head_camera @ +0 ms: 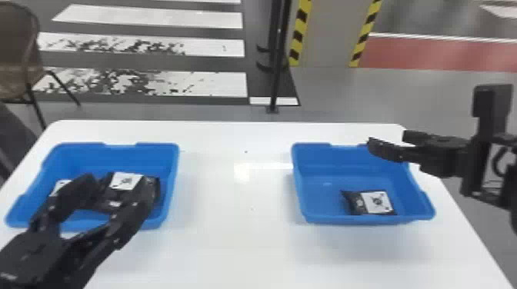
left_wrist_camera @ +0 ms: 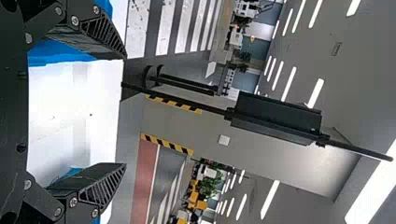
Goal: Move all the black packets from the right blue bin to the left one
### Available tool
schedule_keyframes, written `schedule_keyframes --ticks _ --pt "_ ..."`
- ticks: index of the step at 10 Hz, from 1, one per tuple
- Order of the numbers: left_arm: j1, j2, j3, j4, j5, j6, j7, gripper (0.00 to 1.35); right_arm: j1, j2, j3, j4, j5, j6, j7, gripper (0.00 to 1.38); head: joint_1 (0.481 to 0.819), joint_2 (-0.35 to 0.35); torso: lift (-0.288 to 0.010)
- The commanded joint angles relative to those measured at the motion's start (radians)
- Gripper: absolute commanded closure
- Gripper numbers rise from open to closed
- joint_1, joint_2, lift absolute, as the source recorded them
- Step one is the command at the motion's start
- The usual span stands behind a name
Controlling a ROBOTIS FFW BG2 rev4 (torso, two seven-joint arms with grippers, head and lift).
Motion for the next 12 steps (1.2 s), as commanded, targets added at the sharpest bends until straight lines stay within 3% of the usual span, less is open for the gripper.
schedule_keyframes --ticks 1,3,5,6,9,12 --pt "-0.003 0.001 0.002 0.0 0.002 0.016 -0.001 0.23 -0.043 -0.01 -0.036 0.02 0.105 0.105 0.034 0.11 0.695 -0.151 -0.14" --pt "-0.007 0.001 0.0 0.0 0.002 0.036 -0.006 0.23 -0.07 -0.017 -0.036 0.022 0.157 0.284 0.074 0.11 0.695 -0.223 -0.14" --pt "-0.015 0.002 -0.002 0.0 0.006 0.05 -0.011 0.23 -0.062 0.014 -0.044 0.03 0.163 0.416 0.014 0.11 0.695 -0.246 -0.14" --pt "-0.02 0.004 -0.002 0.0 0.006 0.053 -0.014 0.23 -0.053 0.022 -0.042 0.057 0.153 0.429 -0.01 0.11 0.695 -0.258 -0.14" --pt "-0.02 0.004 0.0 0.0 0.008 0.082 -0.02 0.23 -0.055 0.026 -0.02 0.169 0.109 0.311 -0.061 0.11 0.695 -0.262 -0.14" --pt "-0.025 0.004 0.0 0.002 0.008 0.112 -0.027 0.23 -0.104 0.026 0.012 0.243 0.095 0.308 -0.095 0.11 0.695 -0.255 -0.14"
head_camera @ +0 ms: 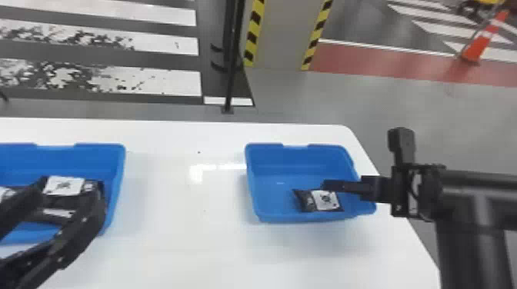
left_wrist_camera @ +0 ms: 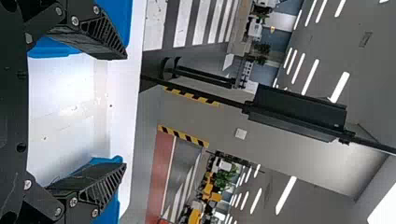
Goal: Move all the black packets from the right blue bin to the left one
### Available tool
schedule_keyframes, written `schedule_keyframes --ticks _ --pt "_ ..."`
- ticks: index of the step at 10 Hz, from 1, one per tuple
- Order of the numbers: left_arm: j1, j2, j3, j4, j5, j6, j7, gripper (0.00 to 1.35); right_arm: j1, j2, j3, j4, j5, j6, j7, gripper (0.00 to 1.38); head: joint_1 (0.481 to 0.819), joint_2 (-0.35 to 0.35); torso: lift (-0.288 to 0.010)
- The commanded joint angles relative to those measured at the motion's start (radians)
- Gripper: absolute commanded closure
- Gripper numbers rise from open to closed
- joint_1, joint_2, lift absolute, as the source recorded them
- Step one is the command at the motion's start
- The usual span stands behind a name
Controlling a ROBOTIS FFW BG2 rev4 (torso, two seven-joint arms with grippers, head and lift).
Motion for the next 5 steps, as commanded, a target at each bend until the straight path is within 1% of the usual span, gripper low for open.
schedule_keyframes --ticks 1,2,5 --pt "-0.005 0.0 0.0 0.008 0.0 0.017 -0.001 0.23 -0.036 0.0 0.024 0.037 -0.002 0.012 -0.011 0.11 0.695 -0.251 -0.14" --pt "-0.008 0.002 -0.002 0.013 0.004 0.022 -0.005 0.23 -0.061 0.002 0.038 0.069 -0.002 0.012 -0.019 0.11 0.695 -0.249 -0.14" --pt "-0.015 0.003 -0.006 0.018 0.018 0.029 -0.009 0.23 -0.085 0.005 0.07 0.15 -0.014 0.012 -0.032 0.11 0.695 -0.234 -0.14"
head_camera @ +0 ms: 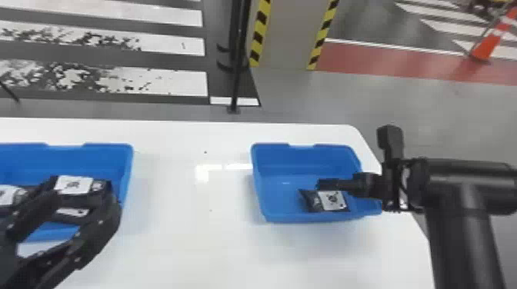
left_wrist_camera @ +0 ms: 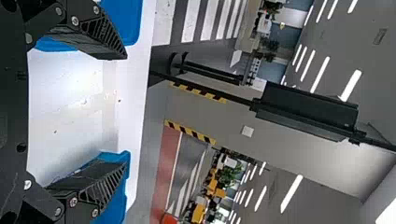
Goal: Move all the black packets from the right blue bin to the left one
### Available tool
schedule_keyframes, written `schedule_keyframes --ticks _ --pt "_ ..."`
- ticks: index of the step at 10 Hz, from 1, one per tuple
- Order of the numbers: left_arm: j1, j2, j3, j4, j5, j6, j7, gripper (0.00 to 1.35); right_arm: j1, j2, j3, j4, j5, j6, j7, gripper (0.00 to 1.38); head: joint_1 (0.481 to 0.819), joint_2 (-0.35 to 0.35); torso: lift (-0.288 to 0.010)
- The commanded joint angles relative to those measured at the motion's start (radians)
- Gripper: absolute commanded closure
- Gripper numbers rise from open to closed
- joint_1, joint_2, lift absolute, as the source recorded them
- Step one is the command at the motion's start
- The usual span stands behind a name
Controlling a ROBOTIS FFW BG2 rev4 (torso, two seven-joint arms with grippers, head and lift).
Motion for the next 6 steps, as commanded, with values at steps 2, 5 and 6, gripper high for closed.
schedule_keyframes --ticks 2,5,6 --pt "-0.001 0.0 0.0 0.005 0.008 -0.002 -0.003 0.23 -0.019 0.002 0.048 0.07 -0.009 0.0 0.0 0.11 0.695 -0.225 -0.14" --pt "-0.006 0.0 0.0 0.013 0.016 -0.002 -0.007 0.23 -0.032 0.002 0.094 0.102 -0.019 0.027 0.0 0.11 0.695 -0.196 -0.14" --pt "-0.009 0.002 0.0 0.015 0.018 -0.002 -0.009 0.23 -0.019 0.002 0.108 0.06 -0.017 0.068 0.0 0.11 0.695 -0.193 -0.14"
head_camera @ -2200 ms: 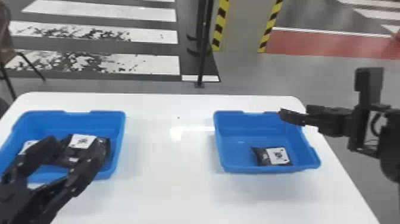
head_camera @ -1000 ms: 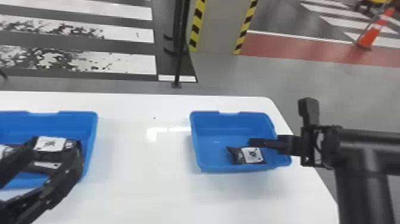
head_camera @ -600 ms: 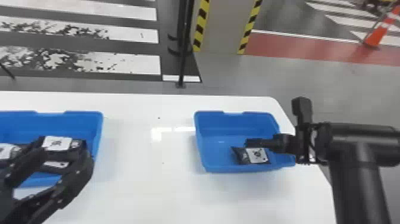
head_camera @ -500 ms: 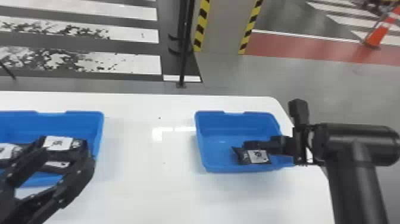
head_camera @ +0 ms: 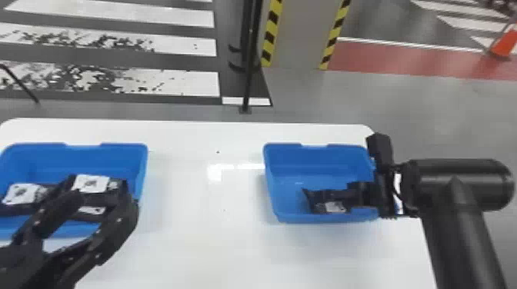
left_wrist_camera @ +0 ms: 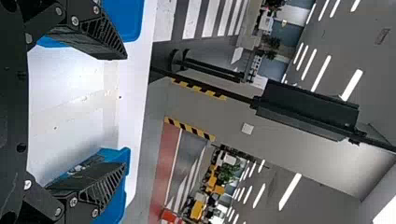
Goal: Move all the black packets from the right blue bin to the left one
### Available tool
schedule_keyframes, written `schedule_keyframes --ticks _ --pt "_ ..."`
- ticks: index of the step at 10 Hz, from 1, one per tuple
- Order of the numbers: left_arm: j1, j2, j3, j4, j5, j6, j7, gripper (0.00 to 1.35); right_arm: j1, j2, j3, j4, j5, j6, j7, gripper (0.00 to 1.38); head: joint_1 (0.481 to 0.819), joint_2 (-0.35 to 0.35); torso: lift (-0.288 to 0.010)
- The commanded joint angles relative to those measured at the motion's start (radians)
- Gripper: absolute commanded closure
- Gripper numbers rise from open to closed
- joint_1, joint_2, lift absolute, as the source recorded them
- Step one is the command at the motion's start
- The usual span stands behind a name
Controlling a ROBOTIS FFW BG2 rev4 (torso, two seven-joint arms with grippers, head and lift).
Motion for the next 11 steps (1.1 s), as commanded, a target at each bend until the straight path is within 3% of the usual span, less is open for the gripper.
schedule_keyframes --ticks 1,3,9,10,11 --pt "-0.001 0.002 0.0 0.004 0.003 0.0 -0.002 0.23 0.01 0.0 0.01 -0.05 0.001 0.064 0.0 0.11 0.695 -0.185 -0.14" --pt "-0.009 0.004 -0.004 0.022 0.011 0.003 -0.006 0.23 0.008 0.0 0.02 -0.094 0.015 0.122 -0.008 0.11 0.695 -0.179 -0.14" --pt "-0.016 0.002 -0.006 0.063 0.033 -0.019 -0.014 0.23 -0.027 -0.001 0.038 -0.043 -0.003 0.091 -0.041 0.12 0.695 -0.182 -0.14" --pt "-0.019 0.002 -0.004 0.068 0.037 -0.022 -0.016 0.23 -0.046 -0.003 0.054 0.009 -0.007 0.042 -0.041 0.17 0.695 -0.18 -0.14" --pt "-0.019 0.001 -0.002 0.076 0.041 -0.022 -0.019 0.23 -0.076 -0.004 0.076 0.075 -0.011 0.024 -0.034 0.3 0.695 -0.174 -0.14"
